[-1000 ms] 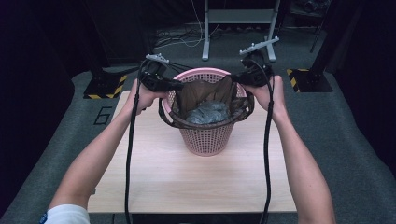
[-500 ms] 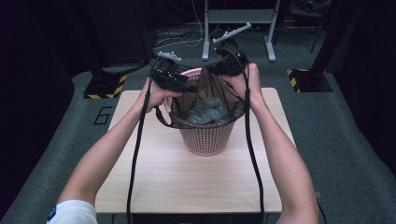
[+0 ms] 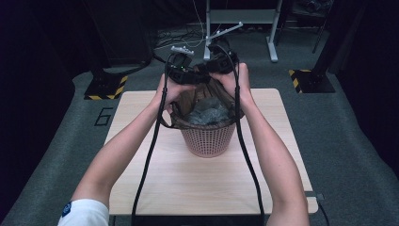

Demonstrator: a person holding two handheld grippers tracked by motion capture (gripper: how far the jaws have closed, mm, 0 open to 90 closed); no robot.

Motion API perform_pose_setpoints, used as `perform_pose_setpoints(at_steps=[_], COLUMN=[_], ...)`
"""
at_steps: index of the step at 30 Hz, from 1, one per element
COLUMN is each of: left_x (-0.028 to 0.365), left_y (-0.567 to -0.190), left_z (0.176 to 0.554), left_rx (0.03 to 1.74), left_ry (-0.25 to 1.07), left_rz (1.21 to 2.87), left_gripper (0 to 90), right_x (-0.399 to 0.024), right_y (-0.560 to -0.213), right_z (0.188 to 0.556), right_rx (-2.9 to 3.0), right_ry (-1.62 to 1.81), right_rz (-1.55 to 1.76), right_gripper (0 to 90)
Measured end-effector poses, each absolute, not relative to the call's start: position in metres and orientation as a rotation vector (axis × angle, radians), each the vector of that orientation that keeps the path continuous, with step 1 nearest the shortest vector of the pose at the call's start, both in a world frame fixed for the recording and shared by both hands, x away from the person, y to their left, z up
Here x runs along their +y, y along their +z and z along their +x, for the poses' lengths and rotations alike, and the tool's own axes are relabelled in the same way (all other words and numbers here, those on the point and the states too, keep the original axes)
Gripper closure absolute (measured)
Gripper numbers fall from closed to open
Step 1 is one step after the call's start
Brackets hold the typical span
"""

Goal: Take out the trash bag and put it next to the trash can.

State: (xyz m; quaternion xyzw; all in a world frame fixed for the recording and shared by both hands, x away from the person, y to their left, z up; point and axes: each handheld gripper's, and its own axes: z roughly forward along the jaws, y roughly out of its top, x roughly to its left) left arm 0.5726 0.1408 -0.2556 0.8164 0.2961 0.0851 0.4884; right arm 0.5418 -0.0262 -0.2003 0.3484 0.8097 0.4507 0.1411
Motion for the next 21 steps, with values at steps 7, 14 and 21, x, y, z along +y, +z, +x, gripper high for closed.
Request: perform_pose_setpoints(at_steps=[7, 14, 21], left_x=[0.146, 0.167, 0.183], left_y=[-0.253, -0.253, -0.25], left_z=[0.582, 0.59, 0.59], left_rx=[0.742, 0.804, 0.816], left_ry=[0.252, 0.254, 0.247], left_rz=[2.007, 1.975, 1.957], left_gripper=[89.7, 89.7, 89.6], right_x=[-0.041, -0.059, -0.059], right_y=[-0.207, -0.227, -0.255], right_z=[0.54, 0.513, 0.505], right_rx=[2.316, 2.372, 2.508], right_ry=[1.24, 0.987, 0.761], right_rz=[1.071, 1.103, 1.116], right_gripper=[50.9, 17.8, 60.6])
